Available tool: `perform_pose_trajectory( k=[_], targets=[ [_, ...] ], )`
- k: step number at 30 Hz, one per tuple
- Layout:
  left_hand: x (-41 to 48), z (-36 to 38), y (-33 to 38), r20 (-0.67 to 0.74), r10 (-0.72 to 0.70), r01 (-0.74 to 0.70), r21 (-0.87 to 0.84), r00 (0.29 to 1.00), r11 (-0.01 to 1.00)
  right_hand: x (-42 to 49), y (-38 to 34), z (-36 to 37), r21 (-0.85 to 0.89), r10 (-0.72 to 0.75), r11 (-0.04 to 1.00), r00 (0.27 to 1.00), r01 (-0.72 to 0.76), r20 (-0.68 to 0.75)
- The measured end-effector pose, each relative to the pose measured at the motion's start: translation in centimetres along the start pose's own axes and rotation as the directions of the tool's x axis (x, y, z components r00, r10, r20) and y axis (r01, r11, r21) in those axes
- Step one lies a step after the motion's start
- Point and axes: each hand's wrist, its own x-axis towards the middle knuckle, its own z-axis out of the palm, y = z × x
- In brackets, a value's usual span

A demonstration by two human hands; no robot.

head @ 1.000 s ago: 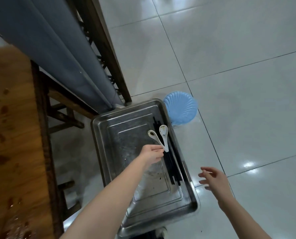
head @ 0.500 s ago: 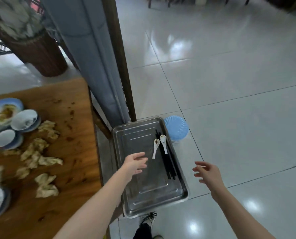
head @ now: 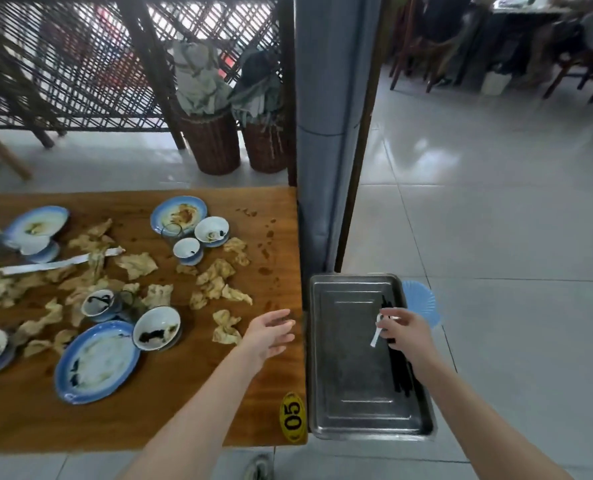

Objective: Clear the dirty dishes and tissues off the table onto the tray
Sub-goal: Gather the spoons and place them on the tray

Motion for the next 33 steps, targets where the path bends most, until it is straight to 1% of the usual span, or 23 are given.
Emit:
perform_pose_trajectory(
  k=[4, 6, 9, 17, 20, 23, 26, 30, 33],
  targets=[
    [0.0, -5.7, 1.3, -0.044, 0.016, -0.020, -0.077, 0.999, 0.997, 0.2, -2.7, 5.7, -0.042, -0.051, 0.998, 0.997, 0.054, 0.062],
    [0.4, -8.8, 1.8, -0.043, 0.013, -0.017, -0.106, 0.999, 0.994, 0.3, -4.0, 8.7, -0.064, -0.077, 0.994, 0.992, 0.084, 0.097],
    [1.6, -13.8, 2.7, -0.023, 0.045, -0.048, -0.167, 0.999, 0.985, 0.8, -6.0, 13.6, -0.086, -0.088, 0.991, 0.987, 0.100, 0.133],
    [6.2, -28.2, 7.5, -0.122, 0.071, -0.087, -0.137, 0.990, 0.987, 3.8, -12.3, 27.6, -0.141, -0.109, 0.982, 0.988, 0.124, 0.110],
    [8.2, -32.8, 8.7, -0.173, 0.046, -0.070, -0.139, 0.984, 0.988, 5.5, -13.9, 31.6, -0.172, -0.103, 0.977, 0.987, 0.123, 0.120],
    [9.9, -36.0, 9.3, -0.191, 0.021, -0.048, -0.142, 0.981, 0.989, 7.4, -14.6, 34.7, -0.216, -0.082, 0.971, 0.989, 0.107, 0.121],
    [11.6, -38.1, 9.5, -0.212, -0.010, -0.019, -0.133, 0.977, 0.991, 9.3, -14.7, 36.7, -0.257, -0.052, 0.963, 0.994, 0.074, 0.092],
    [12.7, -39.6, 9.1, -0.182, -0.034, 0.006, -0.150, 0.983, 0.989, 11.4, -14.6, 38.4, -0.336, -0.023, 0.940, 0.995, 0.056, 0.101],
    [12.9, -40.5, 8.6, -0.195, -0.045, 0.009, -0.182, 0.980, 0.983, 12.7, -14.7, 39.6, -0.347, -0.004, 0.937, 0.994, 0.042, 0.110]
  ],
)
